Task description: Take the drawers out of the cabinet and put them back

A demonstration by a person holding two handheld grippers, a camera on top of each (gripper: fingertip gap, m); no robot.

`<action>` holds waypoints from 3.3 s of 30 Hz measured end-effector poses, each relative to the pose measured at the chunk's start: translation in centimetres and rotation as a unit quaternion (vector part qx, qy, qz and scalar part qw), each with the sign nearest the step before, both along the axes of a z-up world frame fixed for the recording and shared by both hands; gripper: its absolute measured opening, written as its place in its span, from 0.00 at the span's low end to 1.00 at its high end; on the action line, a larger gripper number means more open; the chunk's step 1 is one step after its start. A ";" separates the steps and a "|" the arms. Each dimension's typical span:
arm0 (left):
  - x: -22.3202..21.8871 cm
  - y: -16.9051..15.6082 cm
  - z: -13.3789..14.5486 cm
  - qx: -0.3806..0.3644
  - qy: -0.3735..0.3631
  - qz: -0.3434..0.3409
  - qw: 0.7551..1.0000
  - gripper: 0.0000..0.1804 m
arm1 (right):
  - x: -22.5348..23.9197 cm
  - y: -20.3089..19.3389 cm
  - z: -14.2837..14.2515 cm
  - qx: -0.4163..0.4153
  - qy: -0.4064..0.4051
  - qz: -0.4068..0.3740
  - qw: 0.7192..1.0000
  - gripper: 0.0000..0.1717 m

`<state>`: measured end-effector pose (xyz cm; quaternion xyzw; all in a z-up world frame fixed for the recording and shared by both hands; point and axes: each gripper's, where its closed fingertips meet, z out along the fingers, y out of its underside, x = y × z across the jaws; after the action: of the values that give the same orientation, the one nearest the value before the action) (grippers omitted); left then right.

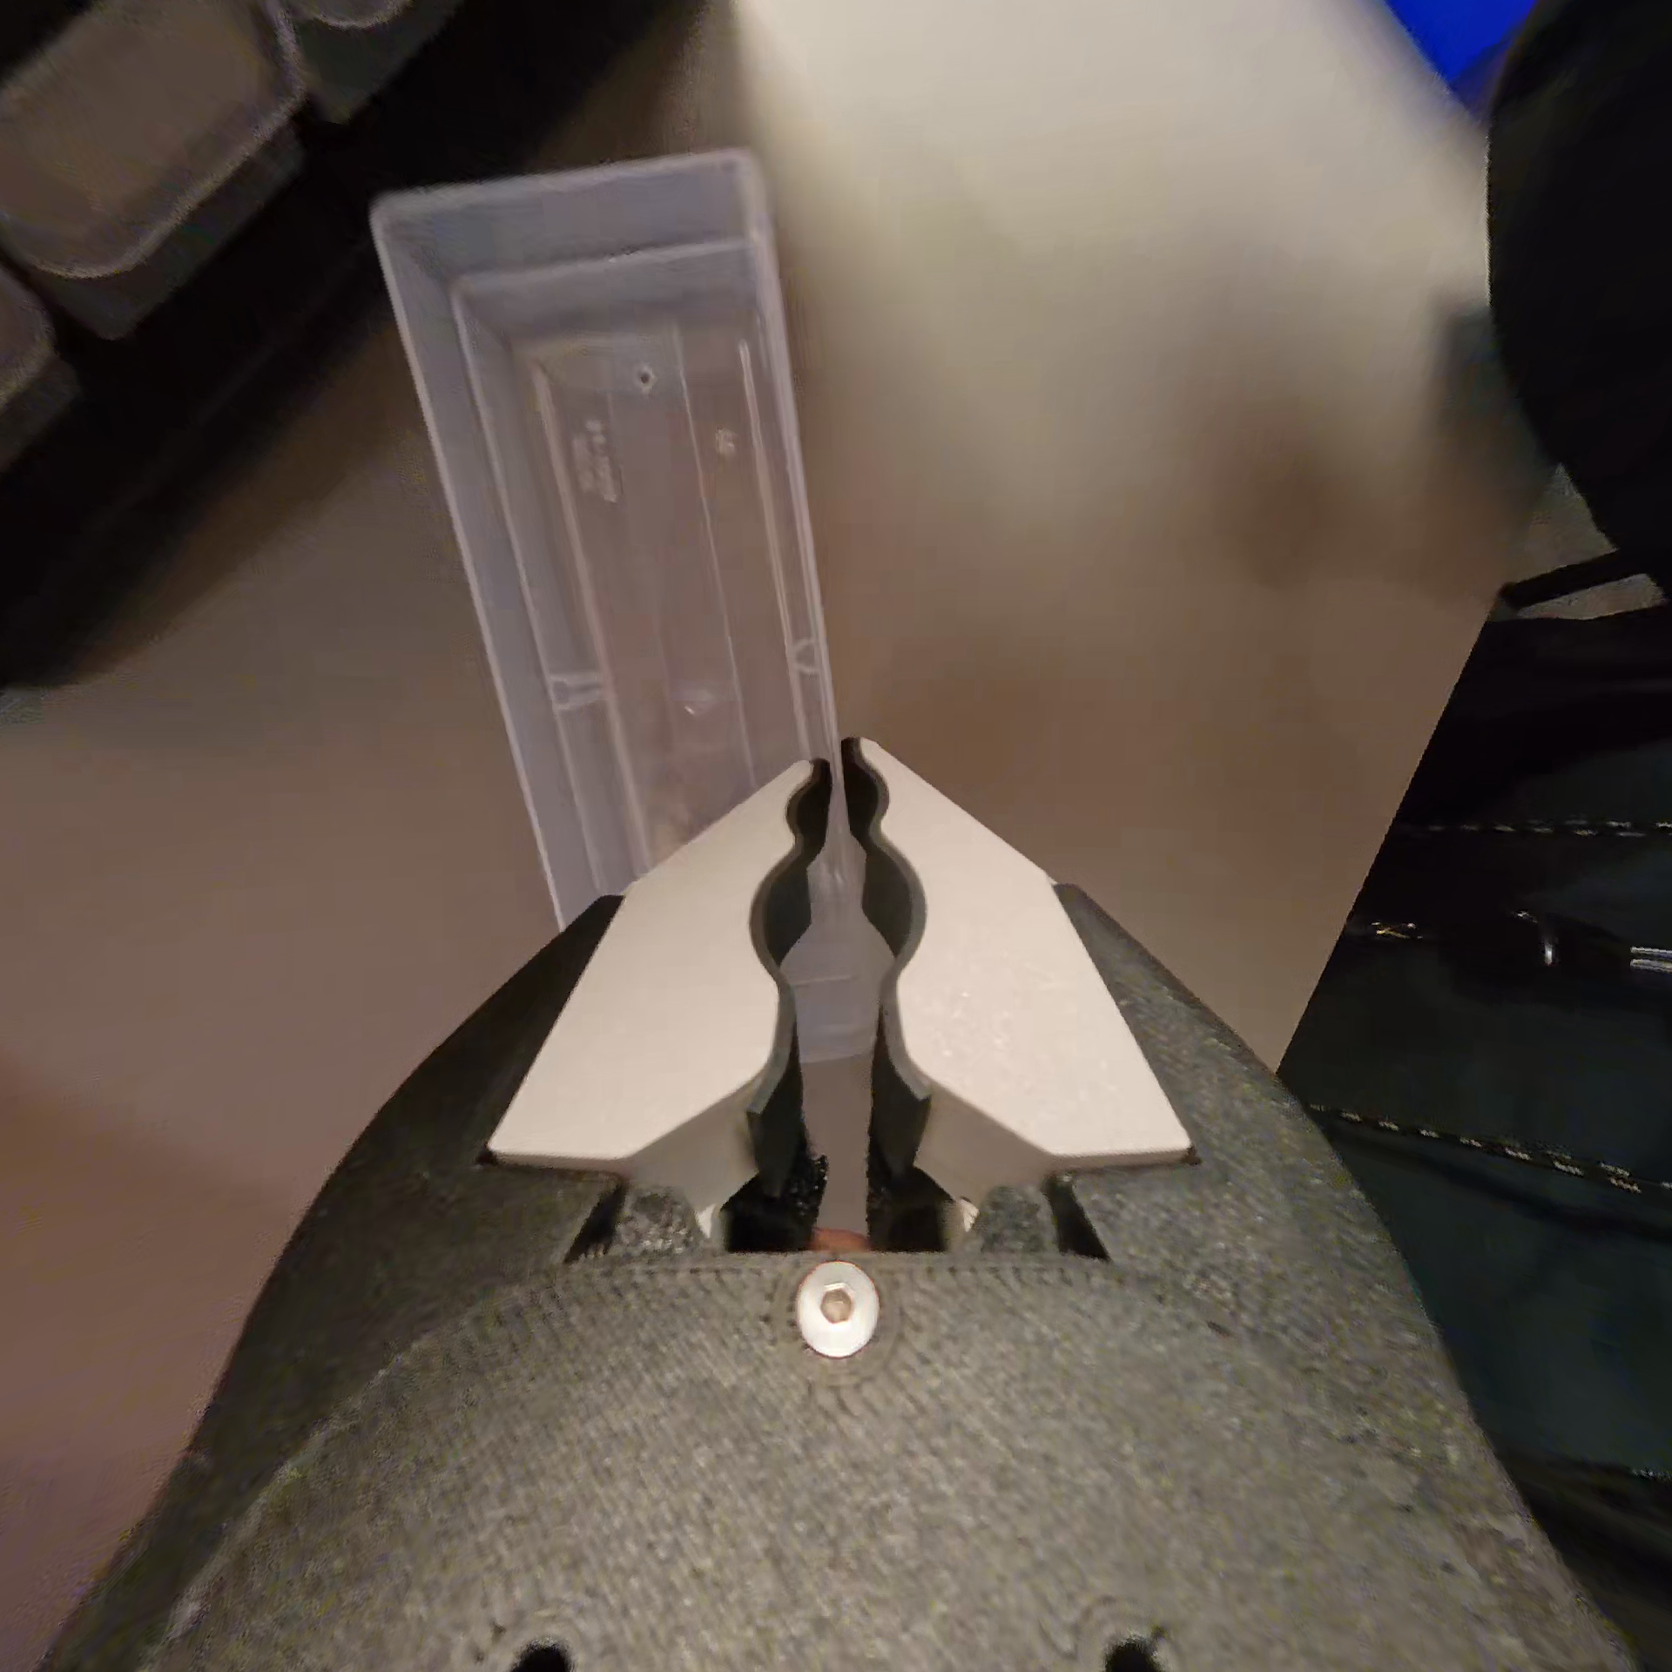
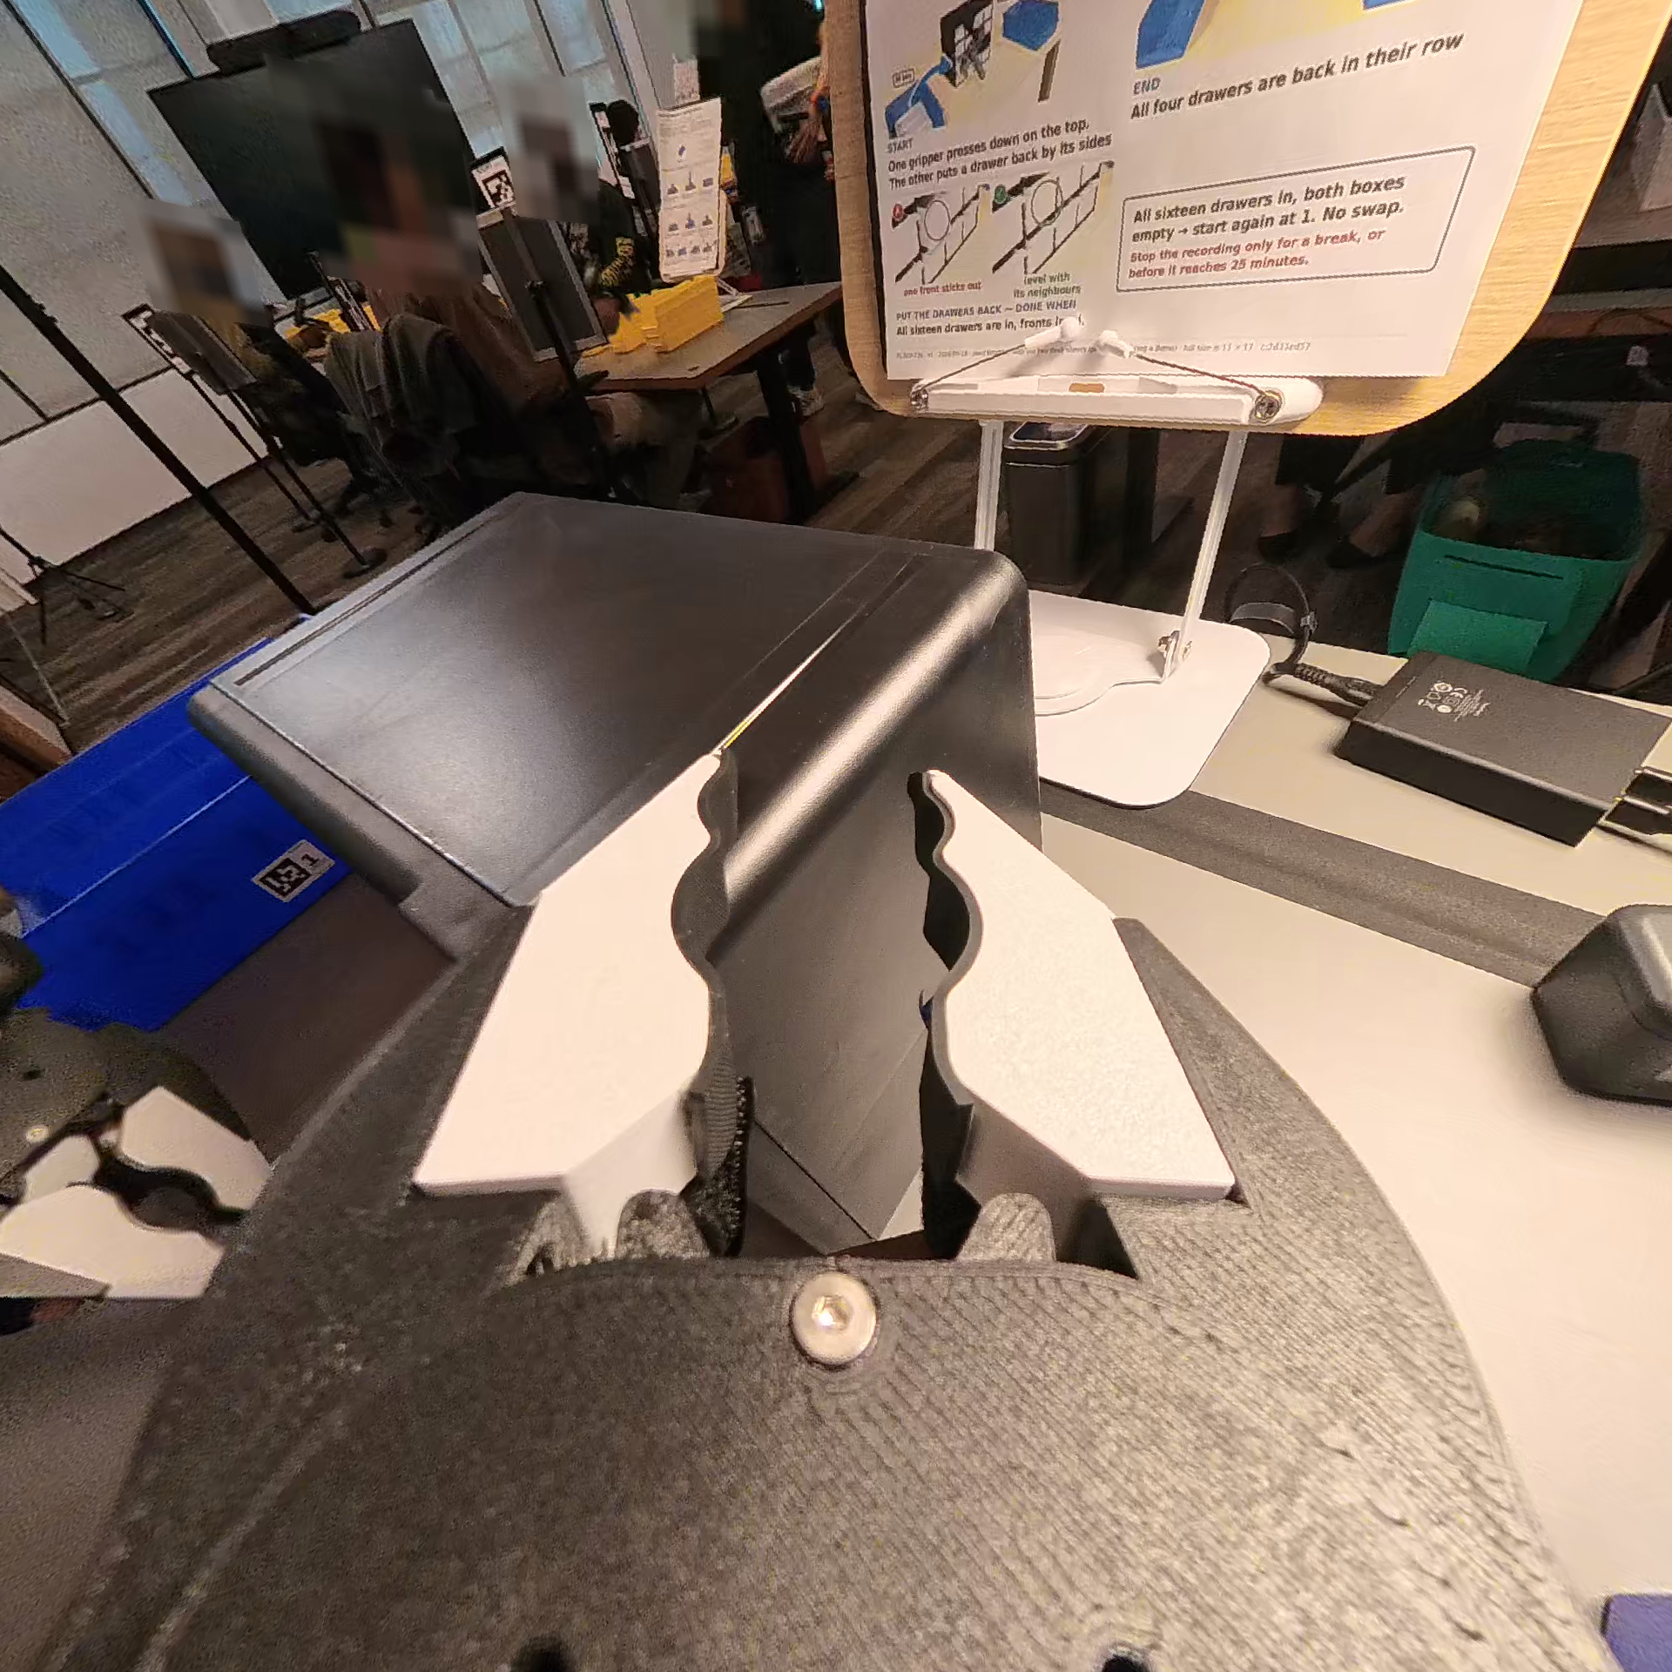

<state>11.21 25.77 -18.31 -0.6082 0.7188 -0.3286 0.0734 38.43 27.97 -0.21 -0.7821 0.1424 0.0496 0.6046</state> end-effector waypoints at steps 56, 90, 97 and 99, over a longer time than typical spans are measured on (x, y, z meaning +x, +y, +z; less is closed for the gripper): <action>4.0 -0.3 17.6 0.399 -0.385 -0.261 0.790 0.07 | 0.0 0.0 0.0 0.000 -0.002 0.000 1.000 0.24; -0.9 -6.5 6.1 0.408 -0.467 -0.250 0.744 0.08 | 0.0 0.0 0.0 0.001 0.000 0.001 1.000 0.24; -2.5 -6.4 0.9 0.329 -0.340 -0.265 0.840 0.24 | 0.0 0.0 0.0 0.000 -0.001 -0.001 1.000 0.23; -2.7 -6.5 1.1 0.285 -0.311 -0.256 0.870 0.29 | 0.0 0.0 0.0 0.001 -0.001 -0.001 1.000 0.23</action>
<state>8.50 19.28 -17.24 -0.2216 0.8518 -0.2893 0.3763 38.42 27.97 -0.20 -0.7818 0.1423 0.0483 0.6052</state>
